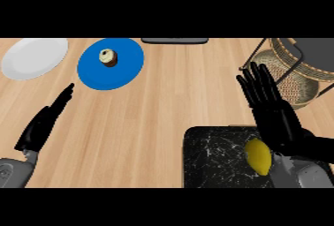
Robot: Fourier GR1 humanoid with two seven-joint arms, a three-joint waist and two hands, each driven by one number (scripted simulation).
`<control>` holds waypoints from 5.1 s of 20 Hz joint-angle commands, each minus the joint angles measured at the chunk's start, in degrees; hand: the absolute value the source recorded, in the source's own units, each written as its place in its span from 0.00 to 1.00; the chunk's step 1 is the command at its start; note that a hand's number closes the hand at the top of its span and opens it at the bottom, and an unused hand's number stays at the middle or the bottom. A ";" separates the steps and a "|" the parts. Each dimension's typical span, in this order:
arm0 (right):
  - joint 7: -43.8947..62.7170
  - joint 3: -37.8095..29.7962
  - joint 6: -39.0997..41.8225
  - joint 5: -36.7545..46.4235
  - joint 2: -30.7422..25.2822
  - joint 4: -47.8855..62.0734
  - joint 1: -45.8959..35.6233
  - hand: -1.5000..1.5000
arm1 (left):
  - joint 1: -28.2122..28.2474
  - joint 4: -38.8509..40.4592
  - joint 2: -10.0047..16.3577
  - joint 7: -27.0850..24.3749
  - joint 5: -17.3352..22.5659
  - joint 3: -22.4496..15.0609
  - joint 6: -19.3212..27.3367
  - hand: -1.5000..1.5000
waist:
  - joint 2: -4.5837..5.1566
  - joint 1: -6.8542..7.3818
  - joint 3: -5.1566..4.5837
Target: Pick the lemon from the tray and place it in the tiered basket
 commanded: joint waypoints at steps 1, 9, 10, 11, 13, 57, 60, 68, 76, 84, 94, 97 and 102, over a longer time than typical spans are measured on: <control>1.32 -5.55 3.14 -4.38 -1.46 1.87 -2.27 1.00 | -1.33 -3.80 -3.30 4.08 -2.13 0.29 3.25 0.50 | -0.37 -1.31 -0.68; 4.17 -22.85 10.14 -19.44 -11.52 13.29 7.08 0.00 | -1.37 -7.54 -16.52 0.74 2.14 1.08 13.48 0.50 | -0.05 -2.55 -0.59; 6.08 -20.05 15.92 -28.28 -6.25 12.72 6.85 0.00 | -0.48 -7.62 -16.29 -0.50 3.47 1.58 12.08 0.50 | -0.12 -2.05 -0.49; 8.30 -19.19 20.63 -32.40 -6.74 10.93 6.61 0.00 | -1.26 -8.38 -16.70 1.41 2.61 0.57 12.81 0.50 | -0.43 -2.35 -0.44; 8.40 -21.48 31.76 -36.44 -10.95 14.11 9.60 0.00 | -1.54 -9.74 -16.90 2.10 1.74 0.53 14.01 0.50 | -0.41 -2.22 -0.43; 44.18 -20.70 47.12 15.15 -32.16 -39.13 11.67 0.00 | -2.90 -8.71 -23.74 4.86 -5.40 2.48 12.78 0.50 | -0.34 -1.64 -0.74; 47.83 -20.06 47.43 14.20 -32.31 -40.00 10.00 0.00 | -3.00 -5.68 -25.91 1.74 -6.44 2.64 13.54 0.50 | -0.33 -1.70 -0.77; 34.04 -18.88 53.01 36.28 -24.46 -38.03 14.73 0.00 | 3.46 -14.30 -23.97 4.39 -6.95 3.21 11.18 0.50 | -0.39 -1.46 -0.68; 25.51 -17.94 55.47 43.68 -24.99 -38.57 12.34 0.00 | 2.10 -10.95 -26.63 2.39 -8.73 3.86 11.44 0.50 | -0.39 -1.57 -0.70; 20.27 -13.35 50.38 59.94 -19.93 -37.13 15.19 0.00 | 1.34 -11.79 -26.91 3.71 -9.43 5.14 9.21 0.50 | -0.40 -1.62 -0.71; 9.94 -16.08 47.90 65.44 -20.26 -23.40 14.03 0.00 | -0.96 -9.69 -28.71 4.02 -10.14 7.10 8.55 0.50 | -0.35 -1.73 -0.72; 6.81 -14.72 46.36 68.75 -18.86 -22.11 14.12 0.00 | 2.39 -12.49 -29.15 4.08 -11.85 6.18 8.74 0.50 | -0.38 -1.56 -0.71; 6.86 -12.73 46.54 70.68 -15.30 -20.91 11.80 0.00 | 3.18 -11.78 -30.30 3.31 -12.71 5.67 8.01 0.50 | -0.37 -1.47 -0.72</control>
